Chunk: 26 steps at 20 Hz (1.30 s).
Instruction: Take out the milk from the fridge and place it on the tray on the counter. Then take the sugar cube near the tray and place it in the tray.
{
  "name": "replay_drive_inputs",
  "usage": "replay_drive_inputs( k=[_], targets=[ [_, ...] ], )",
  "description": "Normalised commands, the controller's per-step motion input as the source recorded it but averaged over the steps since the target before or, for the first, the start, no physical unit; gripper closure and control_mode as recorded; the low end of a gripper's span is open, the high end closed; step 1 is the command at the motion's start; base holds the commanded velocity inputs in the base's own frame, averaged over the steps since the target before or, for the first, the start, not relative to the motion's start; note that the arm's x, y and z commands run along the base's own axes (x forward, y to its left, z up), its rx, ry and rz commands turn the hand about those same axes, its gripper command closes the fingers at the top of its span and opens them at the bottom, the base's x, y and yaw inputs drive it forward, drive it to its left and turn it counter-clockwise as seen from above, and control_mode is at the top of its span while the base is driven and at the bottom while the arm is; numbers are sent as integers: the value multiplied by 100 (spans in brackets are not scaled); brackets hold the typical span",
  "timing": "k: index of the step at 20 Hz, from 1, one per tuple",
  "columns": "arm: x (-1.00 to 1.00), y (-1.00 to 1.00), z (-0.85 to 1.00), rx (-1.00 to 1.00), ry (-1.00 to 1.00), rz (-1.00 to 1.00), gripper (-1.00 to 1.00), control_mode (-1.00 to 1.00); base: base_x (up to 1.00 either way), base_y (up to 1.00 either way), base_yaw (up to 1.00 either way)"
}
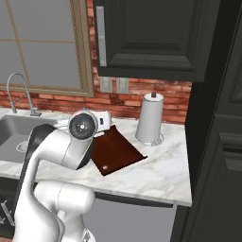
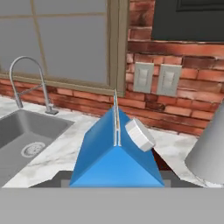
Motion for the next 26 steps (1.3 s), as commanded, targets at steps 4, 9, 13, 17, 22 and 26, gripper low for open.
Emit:
replay_drive_inputs(
  k=[4, 9, 13, 17, 22, 26],
  targets=[
    [62, -13, -41, 4, 1, 34, 100, -100, 0, 0, 0],
    [67, -2, -38, 1, 1, 28, 100, -100, 0, 0, 0],
    [78, 0, -32, 0, 11, 15, 100, -100, 0, 0, 0],
    [54, 0, -27, 0, 7, 14, 100, -100, 0, 0, 0],
    [29, -2, -23, 0, -1, 11, 100, -100, 0, 0, 0],
    [17, -5, -18, 1, -4, 8, 100, -100, 0, 0, 0]
  ],
)
